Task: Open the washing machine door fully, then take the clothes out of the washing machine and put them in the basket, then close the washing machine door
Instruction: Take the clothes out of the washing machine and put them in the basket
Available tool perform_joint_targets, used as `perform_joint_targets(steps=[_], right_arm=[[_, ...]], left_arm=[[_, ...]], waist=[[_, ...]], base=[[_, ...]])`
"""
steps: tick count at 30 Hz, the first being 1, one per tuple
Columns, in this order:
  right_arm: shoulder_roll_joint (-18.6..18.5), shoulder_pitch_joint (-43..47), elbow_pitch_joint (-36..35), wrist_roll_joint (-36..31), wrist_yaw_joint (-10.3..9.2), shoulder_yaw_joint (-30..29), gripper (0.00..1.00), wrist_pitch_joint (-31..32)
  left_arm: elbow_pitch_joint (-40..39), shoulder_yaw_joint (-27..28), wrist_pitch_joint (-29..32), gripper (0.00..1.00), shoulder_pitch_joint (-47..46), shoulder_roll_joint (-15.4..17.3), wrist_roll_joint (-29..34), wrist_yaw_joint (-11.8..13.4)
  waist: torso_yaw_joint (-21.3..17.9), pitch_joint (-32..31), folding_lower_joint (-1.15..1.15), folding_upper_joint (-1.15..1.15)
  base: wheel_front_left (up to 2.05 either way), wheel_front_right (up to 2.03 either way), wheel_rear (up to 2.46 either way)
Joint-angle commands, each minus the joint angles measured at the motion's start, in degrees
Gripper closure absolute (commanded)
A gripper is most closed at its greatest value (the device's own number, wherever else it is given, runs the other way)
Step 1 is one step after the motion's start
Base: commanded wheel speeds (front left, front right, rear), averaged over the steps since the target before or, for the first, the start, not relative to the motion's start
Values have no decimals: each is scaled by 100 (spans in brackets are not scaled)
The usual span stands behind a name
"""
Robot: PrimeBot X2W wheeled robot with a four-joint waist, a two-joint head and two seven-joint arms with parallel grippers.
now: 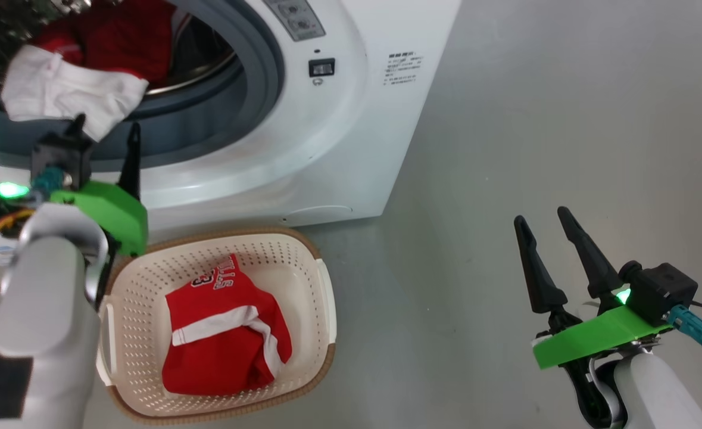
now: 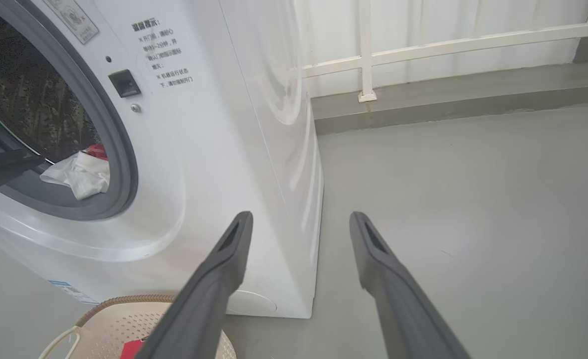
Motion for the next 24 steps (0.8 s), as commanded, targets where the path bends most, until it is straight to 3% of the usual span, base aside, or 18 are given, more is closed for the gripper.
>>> perform_joint_targets(steps=[1,11,24], right_arm=[[-5,-116,-142,-21,36,117,0,-37],[78,-391,-163,-46,36,234,0,-37],[122,-685,-212,-12,36,396,0,-37]], left_arm=[[-28,99,17,0,-199,284,73,66],[1339,-243,276,0,-1566,682,468,286],[2403,-384,322,0,-2581,1066,514,395]], waist=[[-82,155,0,0],[-201,552,0,0],[-477,1026,0,0]], base=[[0,0,0],[0,0,0],[0,0,0]])
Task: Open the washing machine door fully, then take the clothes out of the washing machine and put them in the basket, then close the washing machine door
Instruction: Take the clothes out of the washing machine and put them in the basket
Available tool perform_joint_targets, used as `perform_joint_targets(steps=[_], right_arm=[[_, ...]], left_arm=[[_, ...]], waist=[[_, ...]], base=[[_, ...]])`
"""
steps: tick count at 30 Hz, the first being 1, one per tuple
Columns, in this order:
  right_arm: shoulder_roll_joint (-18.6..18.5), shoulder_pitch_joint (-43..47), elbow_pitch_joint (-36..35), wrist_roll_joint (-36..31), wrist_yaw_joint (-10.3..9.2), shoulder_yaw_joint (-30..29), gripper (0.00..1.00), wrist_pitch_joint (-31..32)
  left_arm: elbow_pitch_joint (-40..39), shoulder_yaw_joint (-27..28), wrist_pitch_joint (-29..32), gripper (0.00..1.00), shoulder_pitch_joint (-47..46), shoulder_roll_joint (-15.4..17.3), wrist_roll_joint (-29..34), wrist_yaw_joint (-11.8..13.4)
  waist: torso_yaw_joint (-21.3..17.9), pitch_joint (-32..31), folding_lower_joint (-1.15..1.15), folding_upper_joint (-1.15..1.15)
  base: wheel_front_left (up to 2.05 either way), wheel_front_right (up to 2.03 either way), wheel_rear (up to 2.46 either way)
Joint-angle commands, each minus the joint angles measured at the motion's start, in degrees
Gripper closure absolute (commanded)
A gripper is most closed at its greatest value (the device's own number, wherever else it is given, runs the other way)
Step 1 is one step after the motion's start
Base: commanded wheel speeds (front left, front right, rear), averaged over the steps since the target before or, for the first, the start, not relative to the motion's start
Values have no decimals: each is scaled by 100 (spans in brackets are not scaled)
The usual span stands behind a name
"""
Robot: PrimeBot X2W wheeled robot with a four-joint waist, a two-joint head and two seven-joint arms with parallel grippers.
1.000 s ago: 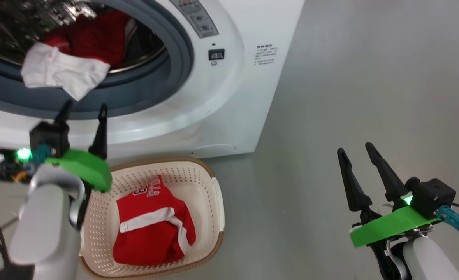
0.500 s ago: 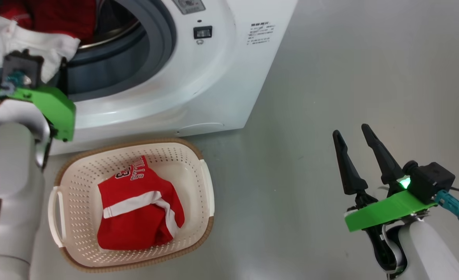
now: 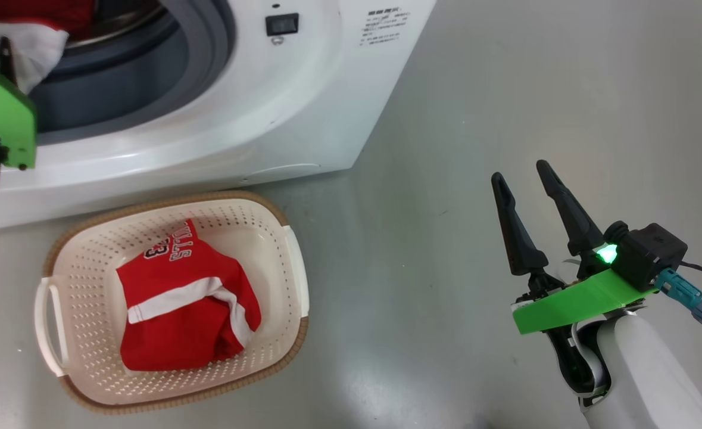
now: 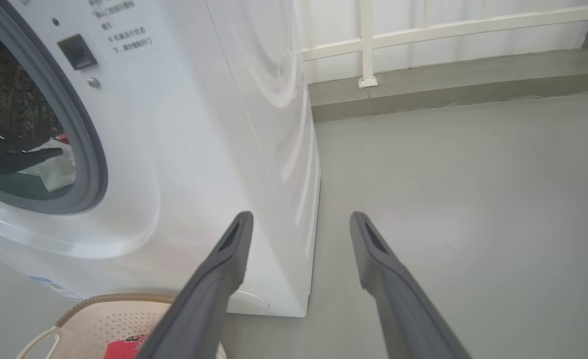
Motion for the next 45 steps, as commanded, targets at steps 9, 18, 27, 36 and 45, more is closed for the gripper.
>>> perform_joint_targets(steps=[9,18,27,36,45], right_arm=[[19,-134,-159,10,36,184,0,-36],[35,-199,-165,4,36,181,0,-36],[24,-183,-156,-22,36,120,0,-36],[-26,-68,-132,-46,36,70,0,-36],[-129,87,-135,-55,36,-10,0,-36]], left_arm=[[158,5,79,0,-318,465,-17,26],[241,-37,104,100,-339,472,-138,-50],[258,-39,-329,100,-285,196,-324,-26],[-107,570,-945,100,143,-90,-1133,-186],[-2168,1162,-956,100,1382,-366,-1584,-348]], waist=[[-212,290,0,0],[-258,333,0,0],[-161,203,0,0],[30,-116,0,0],[221,-413,0,0]], base=[[0,0,0],[0,0,0],[0,0,0],[0,0,0],[0,0,0]])
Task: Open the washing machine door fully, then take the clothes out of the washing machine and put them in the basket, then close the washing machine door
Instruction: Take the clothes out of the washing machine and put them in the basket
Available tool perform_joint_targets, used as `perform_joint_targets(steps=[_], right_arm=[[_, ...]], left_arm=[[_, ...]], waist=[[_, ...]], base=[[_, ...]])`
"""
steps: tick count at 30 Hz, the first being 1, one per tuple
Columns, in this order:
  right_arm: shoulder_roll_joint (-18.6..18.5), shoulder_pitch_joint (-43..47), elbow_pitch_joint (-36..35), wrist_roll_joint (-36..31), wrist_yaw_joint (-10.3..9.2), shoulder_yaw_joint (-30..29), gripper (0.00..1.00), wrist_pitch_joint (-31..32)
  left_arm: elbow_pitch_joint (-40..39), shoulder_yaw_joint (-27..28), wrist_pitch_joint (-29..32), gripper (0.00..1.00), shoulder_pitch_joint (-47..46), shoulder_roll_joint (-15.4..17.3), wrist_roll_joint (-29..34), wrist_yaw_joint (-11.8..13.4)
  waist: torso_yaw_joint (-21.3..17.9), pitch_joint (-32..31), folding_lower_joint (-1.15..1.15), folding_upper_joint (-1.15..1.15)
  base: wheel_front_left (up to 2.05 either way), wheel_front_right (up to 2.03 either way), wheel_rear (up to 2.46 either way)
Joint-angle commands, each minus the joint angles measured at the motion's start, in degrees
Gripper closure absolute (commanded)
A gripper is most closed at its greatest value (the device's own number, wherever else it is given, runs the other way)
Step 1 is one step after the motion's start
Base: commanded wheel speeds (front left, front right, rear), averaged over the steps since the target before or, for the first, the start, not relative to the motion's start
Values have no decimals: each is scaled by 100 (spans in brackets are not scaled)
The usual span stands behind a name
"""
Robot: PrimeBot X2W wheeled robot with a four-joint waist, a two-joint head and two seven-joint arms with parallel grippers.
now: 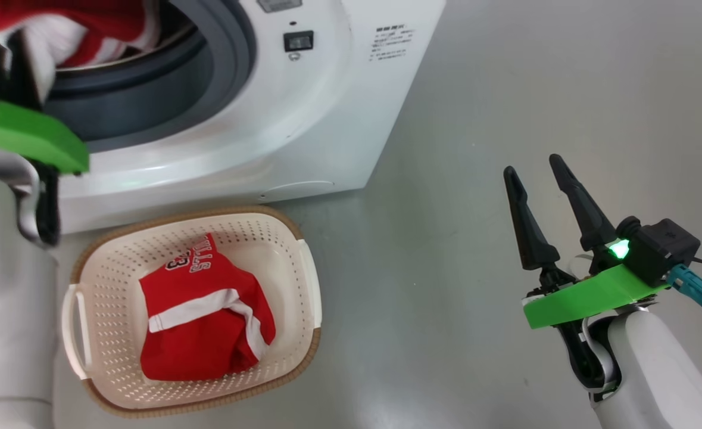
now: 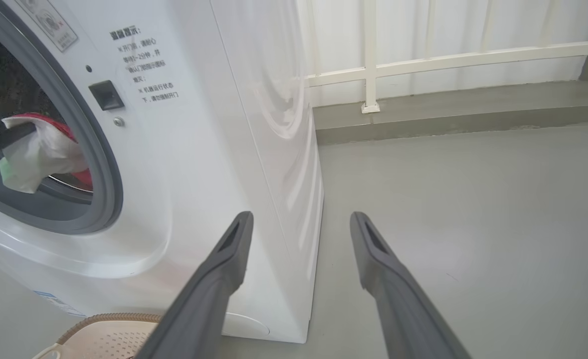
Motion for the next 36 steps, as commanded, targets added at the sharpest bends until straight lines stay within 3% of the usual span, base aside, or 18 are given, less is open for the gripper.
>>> perform_joint_targets(steps=[1,24,36], right_arm=[[-42,161,-132,-45,36,65,0,-36],[-160,689,-53,-17,36,28,0,-36],[-242,1002,-35,0,36,10,0,-36]], left_arm=[[-423,181,-69,100,245,172,-19,-58],[-3557,859,-70,100,2998,-647,187,-236],[-5207,947,-70,100,4255,-826,6,-250]], waist=[[87,-113,0,0],[278,-966,0,0],[345,-1415,0,0]], base=[[0,0,0],[0,0,0],[0,0,0]])
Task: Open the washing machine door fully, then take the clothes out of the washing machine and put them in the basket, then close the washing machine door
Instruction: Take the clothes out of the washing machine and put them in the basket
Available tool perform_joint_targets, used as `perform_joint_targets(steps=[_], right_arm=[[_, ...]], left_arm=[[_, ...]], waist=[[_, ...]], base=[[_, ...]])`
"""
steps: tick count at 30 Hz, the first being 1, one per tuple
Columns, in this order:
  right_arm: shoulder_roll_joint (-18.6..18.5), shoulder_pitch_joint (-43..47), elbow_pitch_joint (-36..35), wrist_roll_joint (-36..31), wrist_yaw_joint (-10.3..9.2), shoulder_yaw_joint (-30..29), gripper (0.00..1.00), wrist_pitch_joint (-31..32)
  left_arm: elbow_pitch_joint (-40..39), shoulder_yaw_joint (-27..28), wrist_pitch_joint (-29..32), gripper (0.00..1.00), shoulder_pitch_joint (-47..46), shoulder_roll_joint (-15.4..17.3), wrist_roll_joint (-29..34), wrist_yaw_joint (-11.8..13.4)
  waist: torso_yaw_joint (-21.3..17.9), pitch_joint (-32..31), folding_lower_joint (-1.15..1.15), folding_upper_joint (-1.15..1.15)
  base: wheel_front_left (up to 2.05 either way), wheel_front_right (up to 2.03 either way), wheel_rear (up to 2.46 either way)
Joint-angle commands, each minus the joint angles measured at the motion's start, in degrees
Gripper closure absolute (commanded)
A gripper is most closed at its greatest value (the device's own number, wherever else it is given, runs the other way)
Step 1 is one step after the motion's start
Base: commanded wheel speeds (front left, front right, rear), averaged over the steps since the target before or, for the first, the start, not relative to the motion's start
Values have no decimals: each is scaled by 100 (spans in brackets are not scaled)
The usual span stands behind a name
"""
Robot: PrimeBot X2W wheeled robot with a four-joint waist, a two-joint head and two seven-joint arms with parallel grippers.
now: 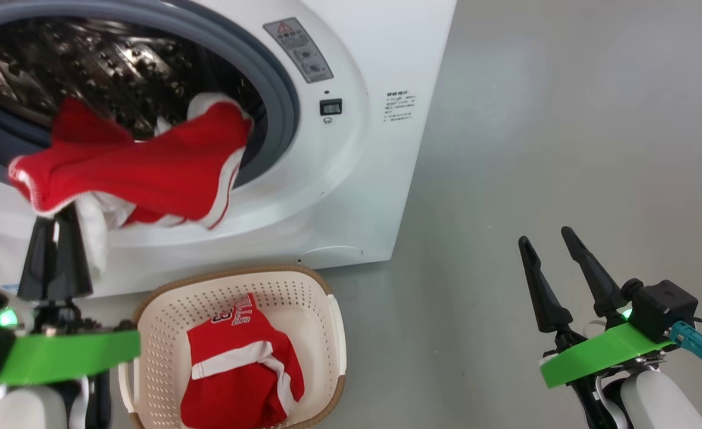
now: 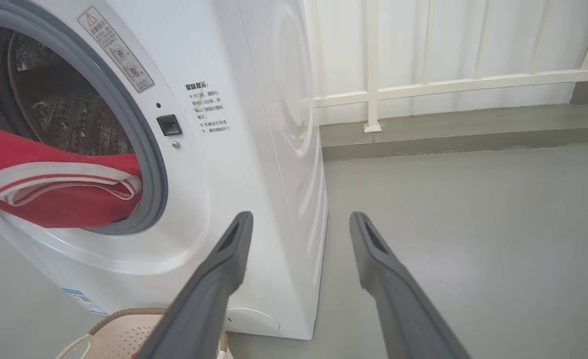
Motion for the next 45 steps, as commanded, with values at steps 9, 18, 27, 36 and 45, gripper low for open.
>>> perform_joint_targets(steps=[9,18,27,36,45], right_arm=[[-91,113,-183,7,36,96,0,-37],[-51,8,-232,-4,36,113,0,-37],[-9,-229,-290,-19,36,122,0,-37],[39,-519,-327,-32,36,146,0,-37],[100,-723,-382,-42,36,143,0,-37]], left_arm=[[-1153,-24,-50,100,630,61,-116,111],[-621,-318,-50,100,924,60,-324,287],[845,-549,-50,100,766,59,-333,273],[2347,-645,-50,100,138,59,-93,74],[3526,-912,-50,100,-486,59,-29,1]], waist=[[51,-67,0,0],[25,178,0,0],[3,611,0,0],[-82,1090,0,0],[-206,1509,0,0]], base=[[0,0,0],[0,0,0],[0,0,0],[0,0,0],[0,0,0]])
